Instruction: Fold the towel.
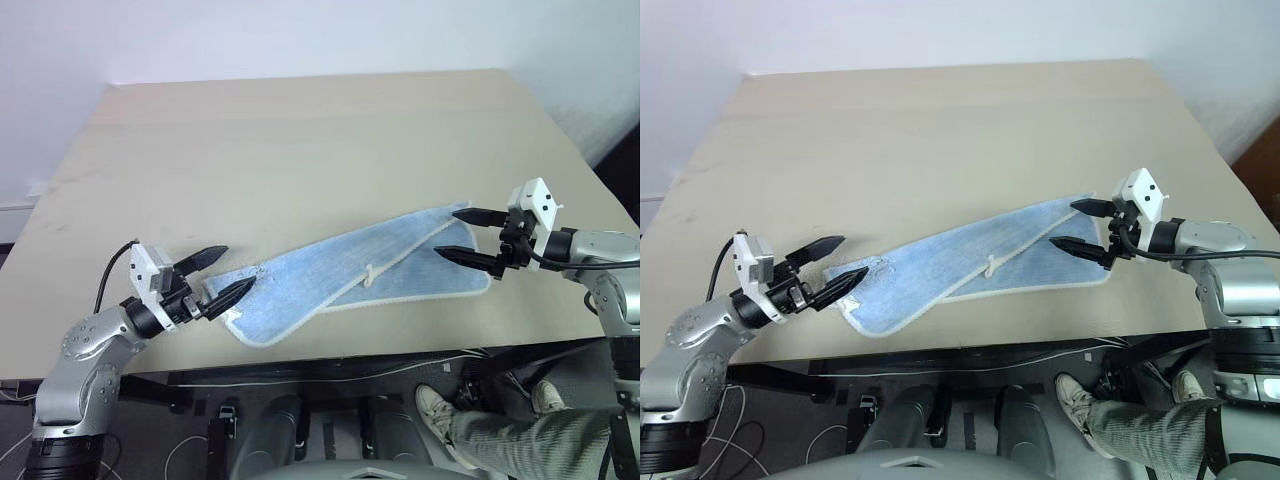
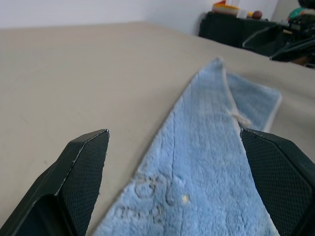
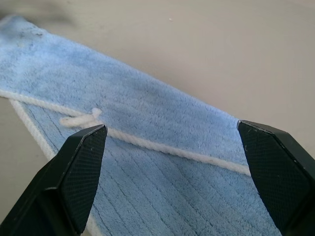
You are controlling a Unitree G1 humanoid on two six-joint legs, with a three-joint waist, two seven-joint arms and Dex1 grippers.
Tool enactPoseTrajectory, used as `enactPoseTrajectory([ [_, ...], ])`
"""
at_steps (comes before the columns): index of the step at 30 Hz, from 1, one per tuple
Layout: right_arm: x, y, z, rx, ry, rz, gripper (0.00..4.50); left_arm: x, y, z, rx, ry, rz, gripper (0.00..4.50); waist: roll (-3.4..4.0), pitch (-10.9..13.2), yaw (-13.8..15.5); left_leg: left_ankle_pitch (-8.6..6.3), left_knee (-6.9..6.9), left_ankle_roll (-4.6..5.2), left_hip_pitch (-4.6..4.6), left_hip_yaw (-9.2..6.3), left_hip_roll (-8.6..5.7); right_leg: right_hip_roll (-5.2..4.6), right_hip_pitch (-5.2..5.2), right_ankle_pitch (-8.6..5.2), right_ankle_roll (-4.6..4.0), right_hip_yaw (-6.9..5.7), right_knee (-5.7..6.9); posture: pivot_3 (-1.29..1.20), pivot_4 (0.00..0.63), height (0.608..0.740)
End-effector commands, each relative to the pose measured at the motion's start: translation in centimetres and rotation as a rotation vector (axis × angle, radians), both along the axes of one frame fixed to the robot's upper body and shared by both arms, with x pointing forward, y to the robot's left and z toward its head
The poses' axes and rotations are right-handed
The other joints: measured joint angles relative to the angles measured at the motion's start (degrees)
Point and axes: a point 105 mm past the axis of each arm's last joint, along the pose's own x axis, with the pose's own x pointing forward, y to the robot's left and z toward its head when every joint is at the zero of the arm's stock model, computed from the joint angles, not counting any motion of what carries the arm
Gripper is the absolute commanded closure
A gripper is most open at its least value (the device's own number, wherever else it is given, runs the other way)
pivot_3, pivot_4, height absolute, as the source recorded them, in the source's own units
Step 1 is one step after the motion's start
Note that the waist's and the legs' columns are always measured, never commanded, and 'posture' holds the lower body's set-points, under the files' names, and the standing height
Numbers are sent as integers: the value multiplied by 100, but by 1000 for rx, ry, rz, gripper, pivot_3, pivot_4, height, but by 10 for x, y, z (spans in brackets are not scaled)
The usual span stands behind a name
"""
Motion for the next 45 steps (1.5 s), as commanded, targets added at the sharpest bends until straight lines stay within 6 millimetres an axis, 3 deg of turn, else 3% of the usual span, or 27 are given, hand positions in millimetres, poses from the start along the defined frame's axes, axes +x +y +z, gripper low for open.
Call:
enactPoseTrajectory([
  [1,5,0,16,-5,-58,9,42,-2,2,7,9,-31,2,0,0,0,-1,0,0,0,0,0,0,0,0,0,0,0,0,0,150,740],
  [7,12,-3,17,-15,-55,-31,42,0,-5,10,-4,-35,-14,0,0,1,2,0,-3,0,0,1,0,0,-1,0,0,0,-2,0,150,740],
  [11,17,-16,19,-45,-58,-76,42,-1,-11,6,0,-32,-24,0,0,1,2,0,-2,0,0,1,-1,0,1,0,0,1,-3,0,150,740],
  [15,28,-31,9,-148,-8,-154,42,-1,-14,-1,-5,-31,-31,0,1,0,-3,0,-3,0,0,2,-1,0,-1,0,-1,0,-3,0,150,740],
  [21,51,-44,14,-150,-43,-258,42,-4,-15,-5,-25,-31,-35,0,1,1,-29,0,-6,0,0,4,0,0,-4,-1,-1,2,-3,0,150,740],
  [27,72,-42,11,-246,-168,-266,42,-8,-17,-15,-10,-28,-24,0,1,1,-56,1,-6,-1,0,7,-1,1,-4,0,0,3,-2,0,150,740],
  [39,72,-53,6,-421,-219,-172,42,-10,-11,-16,7,-26,-6,0,2,1,-50,1,-4,-2,2,7,-3,3,-3,0,0,3,0,0,150,740],
  [45,85,-51,1,-502,-259,-204,42,-10,-10,-16,20,-27,-10,0,3,2,-146,1,-5,-3,3,7,-4,3,-2,0,0,3,0,0,150,740],
])
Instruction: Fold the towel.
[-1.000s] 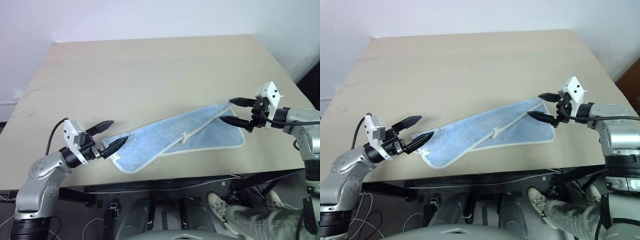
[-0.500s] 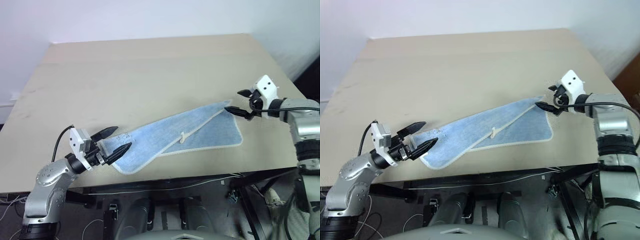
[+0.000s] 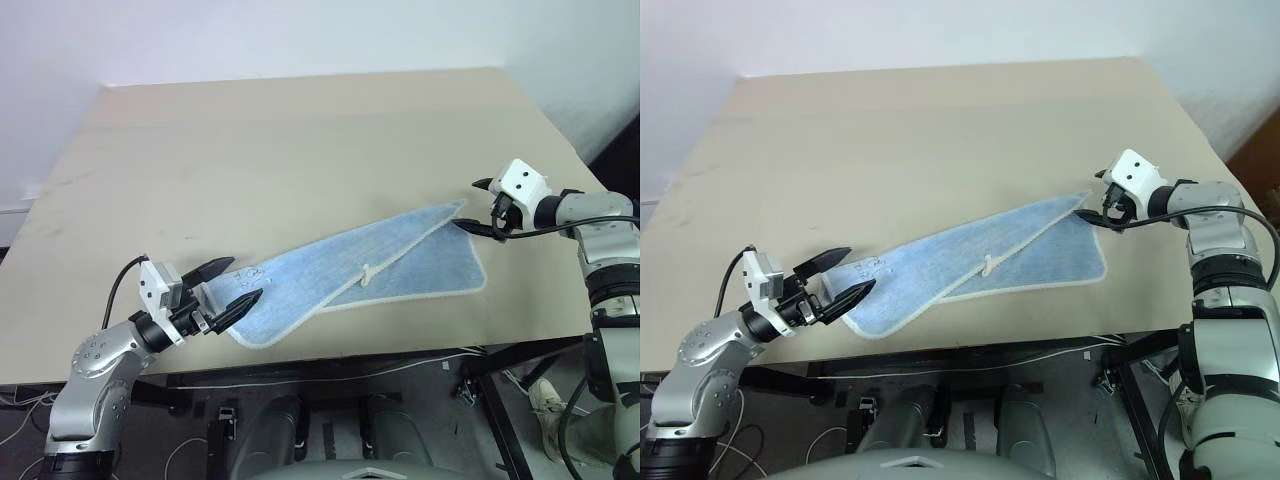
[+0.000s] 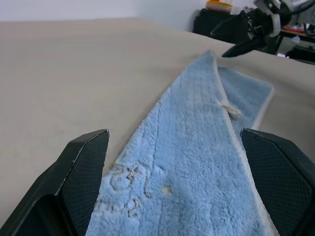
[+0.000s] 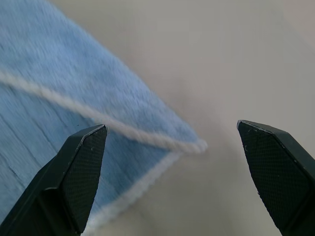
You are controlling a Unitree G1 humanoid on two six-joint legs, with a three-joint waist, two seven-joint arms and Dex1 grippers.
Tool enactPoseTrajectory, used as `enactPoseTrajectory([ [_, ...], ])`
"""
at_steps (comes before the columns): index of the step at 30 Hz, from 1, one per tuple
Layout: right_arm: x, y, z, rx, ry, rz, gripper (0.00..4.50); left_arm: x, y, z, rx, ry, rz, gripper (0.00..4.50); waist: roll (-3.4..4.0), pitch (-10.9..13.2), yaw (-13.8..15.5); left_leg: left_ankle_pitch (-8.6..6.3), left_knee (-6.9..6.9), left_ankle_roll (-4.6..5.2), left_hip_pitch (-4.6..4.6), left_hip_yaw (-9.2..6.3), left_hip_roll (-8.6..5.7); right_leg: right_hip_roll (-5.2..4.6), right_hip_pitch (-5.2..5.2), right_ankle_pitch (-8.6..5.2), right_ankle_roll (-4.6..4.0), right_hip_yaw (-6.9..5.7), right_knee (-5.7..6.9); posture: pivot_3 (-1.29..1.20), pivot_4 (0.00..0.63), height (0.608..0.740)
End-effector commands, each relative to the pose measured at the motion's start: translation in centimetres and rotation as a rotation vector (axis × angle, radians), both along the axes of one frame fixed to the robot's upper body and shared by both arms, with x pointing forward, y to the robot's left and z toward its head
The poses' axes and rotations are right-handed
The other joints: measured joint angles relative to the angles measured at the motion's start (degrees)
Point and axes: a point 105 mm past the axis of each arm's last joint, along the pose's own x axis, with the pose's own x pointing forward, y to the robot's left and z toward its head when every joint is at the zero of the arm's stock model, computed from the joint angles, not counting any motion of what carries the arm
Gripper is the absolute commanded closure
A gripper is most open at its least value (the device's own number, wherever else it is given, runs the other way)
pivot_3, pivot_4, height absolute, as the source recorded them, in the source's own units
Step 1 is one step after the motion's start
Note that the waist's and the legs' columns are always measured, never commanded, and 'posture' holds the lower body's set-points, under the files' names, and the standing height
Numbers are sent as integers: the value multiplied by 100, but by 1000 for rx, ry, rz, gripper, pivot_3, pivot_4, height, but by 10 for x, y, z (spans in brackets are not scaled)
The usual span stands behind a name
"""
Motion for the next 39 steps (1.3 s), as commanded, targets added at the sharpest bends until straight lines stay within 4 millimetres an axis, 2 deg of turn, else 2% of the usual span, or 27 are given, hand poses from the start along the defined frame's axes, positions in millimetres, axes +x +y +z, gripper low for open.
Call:
enactPoseTrajectory([
  [1,9,2,10,-64,-67,-6,42,-2,-1,9,22,-44,-9,0,0,0,-26,0,0,-1,0,0,0,0,-1,0,0,0,0,0,150,740],
  [6,18,7,3,-142,-96,-25,42,-4,-1,10,36,-42,-8,0,0,0,-47,4,-3,-6,5,0,1,4,-1,0,0,3,6,0,150,740],
  [9,23,15,2,-124,-98,-23,42,-6,-5,13,16,-46,-8,0,2,1,-43,5,-2,-7,6,0,0,4,-1,0,0,5,9,0,150,740],
  [16,38,23,7,-154,-178,-99,42,-12,-28,25,0,-42,-32,0,2,1,-28,5,-1,-8,6,-1,-2,5,0,1,0,4,9,0,150,740],
  [22,40,19,1,-226,-180,-124,42,-12,-39,38,-4,-44,-34,0,2,1,-27,7,-1,-11,7,-1,-3,8,1,1,0,4,11,0,150,740],
  [25,39,21,0,-241,-177,-97,610,-11,-39,40,-1,-43,-29,0,2,1,-38,9,-1,-11,9,-1,-3,10,2,1,1,4,12,0,150,740],
  [30,39,23,6,-226,-194,-81,2209,-11,-34,36,-1,-38,-17,0,2,1,-45,10,-2,-13,11,-1,-3,13,3,1,1,4,14,0,150,740],
  [36,36,30,8,-221,-189,-17,4367,-12,-29,33,-2,-34,-17,0,2,1,-41,10,1,-13,12,-1,-3,13,7,1,1,4,14,0,150,740],
  [39,33,32,7,-234,-168,23,4472,-11,-26,31,-3,-34,-16,0,2,1,-36,10,1,-13,12,-1,-3,13,7,1,1,3,14,0,150,740],
])
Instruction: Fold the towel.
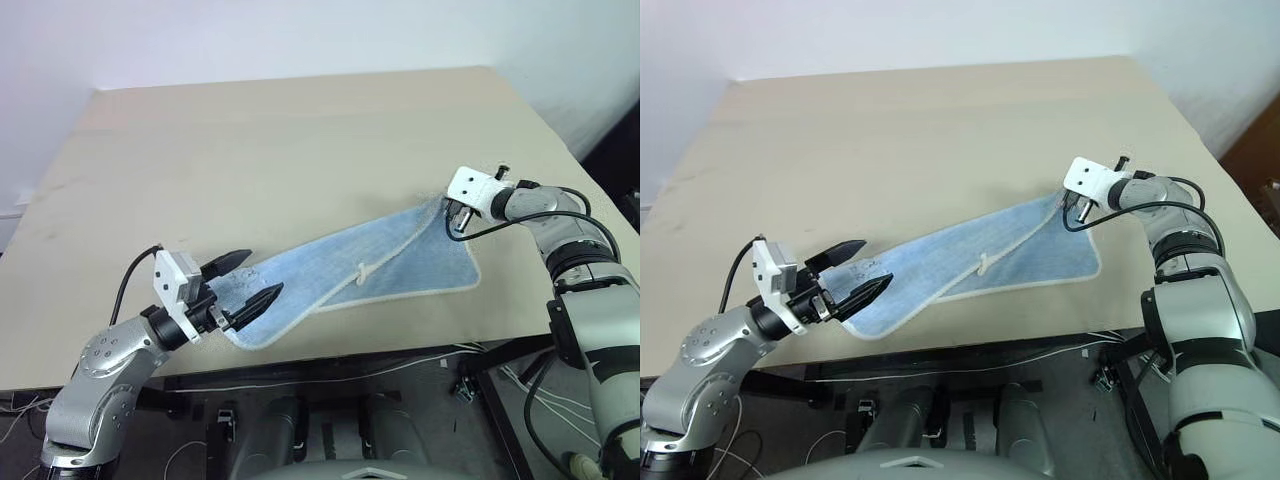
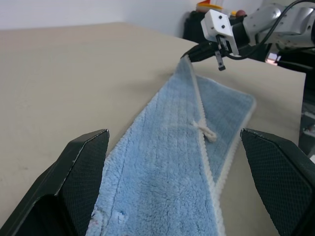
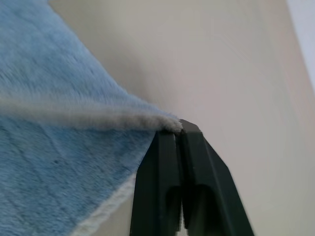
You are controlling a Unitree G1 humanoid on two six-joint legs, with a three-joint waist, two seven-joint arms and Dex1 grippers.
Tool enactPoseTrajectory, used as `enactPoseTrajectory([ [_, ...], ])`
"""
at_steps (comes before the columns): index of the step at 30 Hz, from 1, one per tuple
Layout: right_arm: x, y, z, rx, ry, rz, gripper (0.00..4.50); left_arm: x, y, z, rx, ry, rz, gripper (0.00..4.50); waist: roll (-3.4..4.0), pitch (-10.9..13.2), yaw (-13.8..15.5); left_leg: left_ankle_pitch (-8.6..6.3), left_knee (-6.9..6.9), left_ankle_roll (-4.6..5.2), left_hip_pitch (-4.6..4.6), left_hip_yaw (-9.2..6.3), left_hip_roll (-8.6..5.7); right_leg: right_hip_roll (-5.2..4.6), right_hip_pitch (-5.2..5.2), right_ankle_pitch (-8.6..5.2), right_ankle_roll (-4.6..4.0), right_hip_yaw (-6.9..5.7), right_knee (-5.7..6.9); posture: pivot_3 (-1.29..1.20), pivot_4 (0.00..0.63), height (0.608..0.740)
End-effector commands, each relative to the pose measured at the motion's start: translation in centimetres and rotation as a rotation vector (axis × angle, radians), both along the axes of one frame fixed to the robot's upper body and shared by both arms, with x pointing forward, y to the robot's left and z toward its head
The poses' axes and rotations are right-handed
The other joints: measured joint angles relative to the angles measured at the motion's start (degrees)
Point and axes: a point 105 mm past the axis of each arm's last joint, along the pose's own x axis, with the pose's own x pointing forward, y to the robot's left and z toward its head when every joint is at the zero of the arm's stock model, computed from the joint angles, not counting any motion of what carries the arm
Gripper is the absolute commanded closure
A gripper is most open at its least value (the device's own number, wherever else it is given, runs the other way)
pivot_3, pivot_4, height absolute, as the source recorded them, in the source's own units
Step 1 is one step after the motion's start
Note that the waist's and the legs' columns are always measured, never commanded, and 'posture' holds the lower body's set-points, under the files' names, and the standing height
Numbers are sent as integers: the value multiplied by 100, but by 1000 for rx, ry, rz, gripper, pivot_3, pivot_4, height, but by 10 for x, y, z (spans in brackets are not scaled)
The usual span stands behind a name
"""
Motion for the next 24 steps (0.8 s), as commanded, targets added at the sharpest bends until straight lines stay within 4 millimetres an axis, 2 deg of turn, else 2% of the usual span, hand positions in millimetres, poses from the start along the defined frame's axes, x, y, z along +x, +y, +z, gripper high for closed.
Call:
enactPoseTrajectory([
  [1,-1,2,19,2,-27,53,4472,-2,6,6,2,-40,6,0,0,0,-1,0,0,0,0,0,0,0,0,0,0,0,0,0,150,740],
  [4,-4,0,21,-15,-2,78,4472,-2,7,4,8,-41,8,0,0,0,-3,0,-1,0,0,0,0,0,0,0,0,0,0,0,150,740],
  [6,-5,-1,34,25,-15,86,4472,-2,6,5,8,-44,7,0,0,0,-1,0,0,0,0,0,0,0,0,0,0,0,0,0,150,740],
  [11,2,-3,88,258,-146,34,4472,0,-1,12,-3,-59,-2,0,6,4,-4,0,1,0,0,0,0,-2,-1,0,0,2,2,0,150,740],
  [14,4,1,111,394,-205,34,4472,2,-4,14,-37,-48,-6,0,6,4,-3,0,-2,-1,1,-1,3,-1,-2,0,0,1,3,0,150,740],
  [17,4,20,131,506,-246,83,4472,0,-9,10,-23,-27,-34,0,7,5,-7,-1,-2,0,1,-1,3,-1,-1,0,0,2,2,0,150,740],
  [22,2,42,131,529,-337,107,4472,2,-13,2,-41,22,-52,0,7,4,31,-1,-3,0,1,-1,3,-1,-5,1,2,3,8,0,150,740],
  [24,2,53,141,593,-370,106,4472,3,-16,-5,-51,49,-54,0,9,5,26,-1,-1,0,1,-2,1,-3,-4,1,2,3,8,0,150,740],
])
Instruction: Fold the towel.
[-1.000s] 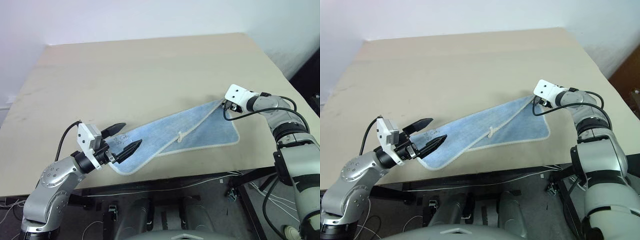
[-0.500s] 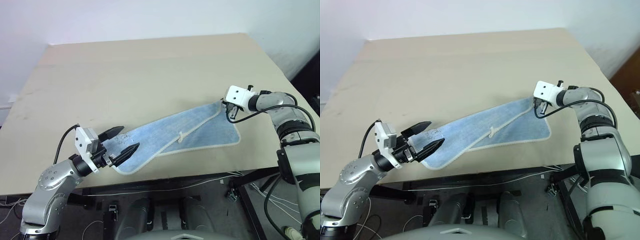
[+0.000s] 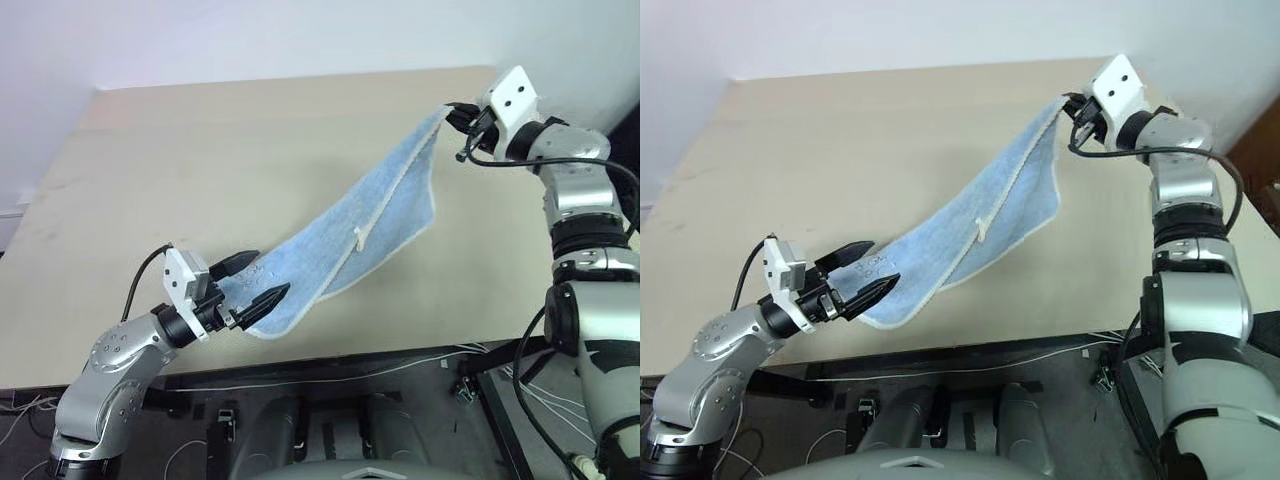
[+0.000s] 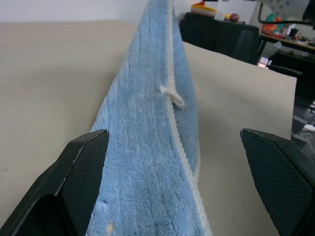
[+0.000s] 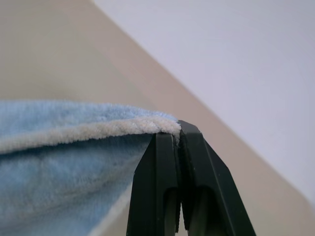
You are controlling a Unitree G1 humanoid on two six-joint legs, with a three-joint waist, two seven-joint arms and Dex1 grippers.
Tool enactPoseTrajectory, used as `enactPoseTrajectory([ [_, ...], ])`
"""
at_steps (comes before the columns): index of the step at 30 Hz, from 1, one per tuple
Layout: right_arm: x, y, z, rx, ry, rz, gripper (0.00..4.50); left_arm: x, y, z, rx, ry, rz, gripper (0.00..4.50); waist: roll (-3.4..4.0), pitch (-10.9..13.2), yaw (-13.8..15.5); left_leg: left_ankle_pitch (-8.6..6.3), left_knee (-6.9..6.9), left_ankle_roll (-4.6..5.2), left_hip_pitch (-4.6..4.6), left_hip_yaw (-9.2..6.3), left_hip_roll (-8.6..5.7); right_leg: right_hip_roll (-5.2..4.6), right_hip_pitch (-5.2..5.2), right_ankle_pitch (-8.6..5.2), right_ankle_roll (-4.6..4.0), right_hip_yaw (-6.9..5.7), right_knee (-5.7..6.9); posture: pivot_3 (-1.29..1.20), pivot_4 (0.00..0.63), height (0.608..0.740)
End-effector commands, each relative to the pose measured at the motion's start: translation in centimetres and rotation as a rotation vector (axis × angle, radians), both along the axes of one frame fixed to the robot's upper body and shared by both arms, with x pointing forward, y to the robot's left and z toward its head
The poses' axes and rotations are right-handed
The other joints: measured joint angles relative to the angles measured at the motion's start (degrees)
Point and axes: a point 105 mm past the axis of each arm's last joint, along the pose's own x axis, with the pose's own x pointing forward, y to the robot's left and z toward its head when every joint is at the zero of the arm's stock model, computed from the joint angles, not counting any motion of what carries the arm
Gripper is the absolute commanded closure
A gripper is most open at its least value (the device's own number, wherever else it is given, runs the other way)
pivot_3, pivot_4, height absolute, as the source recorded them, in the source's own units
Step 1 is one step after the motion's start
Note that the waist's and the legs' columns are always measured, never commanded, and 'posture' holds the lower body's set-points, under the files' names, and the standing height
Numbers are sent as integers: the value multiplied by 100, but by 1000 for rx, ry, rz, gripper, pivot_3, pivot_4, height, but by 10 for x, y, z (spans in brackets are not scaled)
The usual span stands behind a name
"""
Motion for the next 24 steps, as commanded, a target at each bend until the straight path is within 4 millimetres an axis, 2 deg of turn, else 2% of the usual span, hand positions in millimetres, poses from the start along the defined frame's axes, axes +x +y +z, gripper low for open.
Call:
enactPoseTrajectory([
  [1,-4,14,32,103,-110,-6,4472,0,-8,-2,-20,6,-24,0,2,1,-6,0,1,0,-1,1,-3,-1,-2,0,0,3,1,0,150,740],
  [8,-9,32,66,159,-198,-10,4472,-11,-16,-35,93,58,-92,0,5,2,-13,0,-8,0,-3,0,-3,-1,-10,0,0,2,3,0,150,740],
  [14,-15,44,97,177,-259,13,4472,-13,-18,-43,116,51,-117,0,7,3,-23,0,-7,0,-3,0,-2,-3,-11,-1,-3,3,3,0,150,740],
  [18,-22,54,105,180,-286,50,4472,-12,-18,-59,179,76,-117,0,6,3,-21,0,-14,0,-3,0,-2,-3,-13,-1,-2,2,-1,0,150,740],
  [24,-32,65,119,192,-318,94,4472,-13,-18,-67,195,87,-108,0,7,3,-17,-1,-14,0,-4,0,-2,-4,-13,-1,-2,3,0,0,150,740],
])
